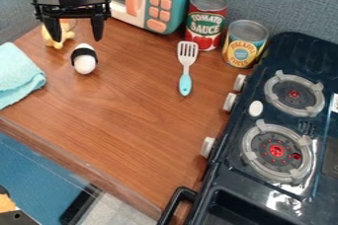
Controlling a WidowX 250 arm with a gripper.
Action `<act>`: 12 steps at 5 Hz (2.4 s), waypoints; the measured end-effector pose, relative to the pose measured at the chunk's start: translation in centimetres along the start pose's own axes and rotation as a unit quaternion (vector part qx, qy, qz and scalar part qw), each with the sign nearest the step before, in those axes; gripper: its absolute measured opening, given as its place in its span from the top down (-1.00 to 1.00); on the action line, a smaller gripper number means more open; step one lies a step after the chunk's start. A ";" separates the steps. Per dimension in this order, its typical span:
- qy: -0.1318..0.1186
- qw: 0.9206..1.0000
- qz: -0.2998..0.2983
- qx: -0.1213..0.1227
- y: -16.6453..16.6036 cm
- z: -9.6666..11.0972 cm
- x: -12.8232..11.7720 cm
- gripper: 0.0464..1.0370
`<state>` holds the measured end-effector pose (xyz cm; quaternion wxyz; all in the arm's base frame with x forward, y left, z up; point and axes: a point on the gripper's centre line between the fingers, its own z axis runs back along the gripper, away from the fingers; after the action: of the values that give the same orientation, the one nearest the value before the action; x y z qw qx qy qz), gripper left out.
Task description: Put the spatula and egg at the center of the table
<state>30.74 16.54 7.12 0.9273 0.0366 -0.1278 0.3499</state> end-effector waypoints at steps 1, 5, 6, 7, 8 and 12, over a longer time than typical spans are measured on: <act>0.017 1.000 -0.003 0.005 0.1 -0.9 -0.6 -0.92; 0.037 0.977 -0.201 -0.061 -10.0 0.8 -5.7 -0.92; 0.046 0.973 -0.219 -0.054 -12.9 -1.1 -6.8 -0.92; 0.075 0.967 -0.240 -0.036 -14.9 -3.1 -6.9 -0.92; 0.087 0.966 -0.240 -0.030 -16.0 -4.1 -6.4 -0.92; 0.113 0.955 -0.273 -0.014 -15.2 -4.9 -6.3 0.48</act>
<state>37.28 1.84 1.12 0.9963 0.0177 -0.0119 0.0833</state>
